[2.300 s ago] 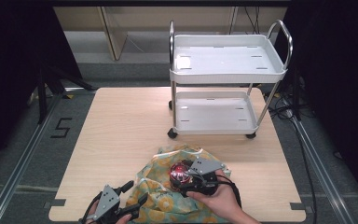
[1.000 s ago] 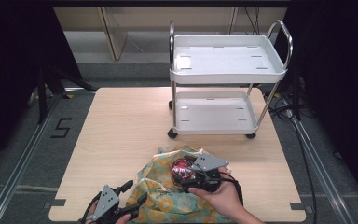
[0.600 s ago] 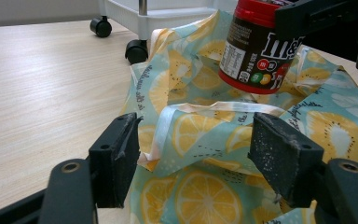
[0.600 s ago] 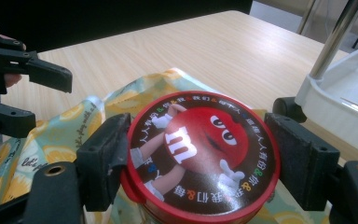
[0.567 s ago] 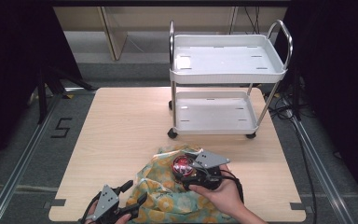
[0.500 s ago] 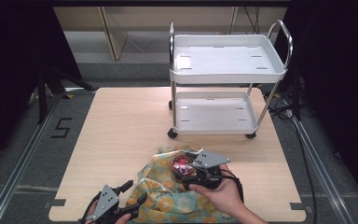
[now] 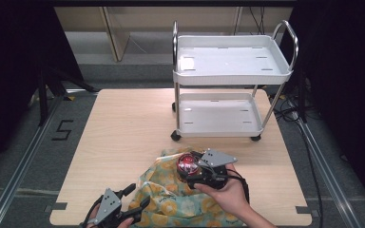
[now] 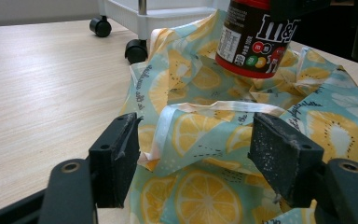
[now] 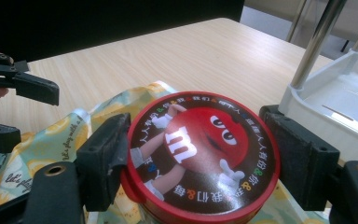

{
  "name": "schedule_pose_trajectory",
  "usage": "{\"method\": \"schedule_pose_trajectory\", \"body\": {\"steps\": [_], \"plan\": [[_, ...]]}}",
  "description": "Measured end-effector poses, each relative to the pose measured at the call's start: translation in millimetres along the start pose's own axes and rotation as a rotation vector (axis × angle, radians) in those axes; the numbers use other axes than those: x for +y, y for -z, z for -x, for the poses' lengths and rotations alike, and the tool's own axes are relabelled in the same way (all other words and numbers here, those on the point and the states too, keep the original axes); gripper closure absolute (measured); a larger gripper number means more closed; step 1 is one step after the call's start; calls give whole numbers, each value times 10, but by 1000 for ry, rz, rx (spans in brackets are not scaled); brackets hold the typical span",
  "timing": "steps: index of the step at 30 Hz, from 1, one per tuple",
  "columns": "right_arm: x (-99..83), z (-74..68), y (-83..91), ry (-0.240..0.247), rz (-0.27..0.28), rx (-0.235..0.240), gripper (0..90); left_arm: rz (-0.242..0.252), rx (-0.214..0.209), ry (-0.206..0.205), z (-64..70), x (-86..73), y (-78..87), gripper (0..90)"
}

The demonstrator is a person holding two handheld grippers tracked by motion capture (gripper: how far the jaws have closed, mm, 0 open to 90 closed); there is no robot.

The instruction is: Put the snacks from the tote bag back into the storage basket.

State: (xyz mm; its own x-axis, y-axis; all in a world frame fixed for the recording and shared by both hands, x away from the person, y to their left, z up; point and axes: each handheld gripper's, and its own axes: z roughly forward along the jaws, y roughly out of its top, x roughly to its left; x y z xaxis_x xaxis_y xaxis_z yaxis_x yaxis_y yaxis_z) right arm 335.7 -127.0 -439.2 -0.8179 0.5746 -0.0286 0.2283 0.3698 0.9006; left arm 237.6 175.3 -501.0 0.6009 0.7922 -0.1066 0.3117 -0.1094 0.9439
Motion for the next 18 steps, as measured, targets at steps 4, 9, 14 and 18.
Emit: {"method": "schedule_pose_trajectory", "body": {"steps": [4, 9, 14, 18], "plan": [[9, 13, 7, -5, 6, -11, 268, -1, 0, 0, 0, 0, 1, 326], [20, 21, 15, -18, 0, -6, 269, -9, 2, -10, -3, 5, 7, 326], [43, 50, 23, -2, 18, -18, 269, -9, 4, -9, -3, 5, 8, 326], [68, 68, 30, -10, 25, -26, 269, -4, 2, -9, -4, 4, 5, 326]]}}
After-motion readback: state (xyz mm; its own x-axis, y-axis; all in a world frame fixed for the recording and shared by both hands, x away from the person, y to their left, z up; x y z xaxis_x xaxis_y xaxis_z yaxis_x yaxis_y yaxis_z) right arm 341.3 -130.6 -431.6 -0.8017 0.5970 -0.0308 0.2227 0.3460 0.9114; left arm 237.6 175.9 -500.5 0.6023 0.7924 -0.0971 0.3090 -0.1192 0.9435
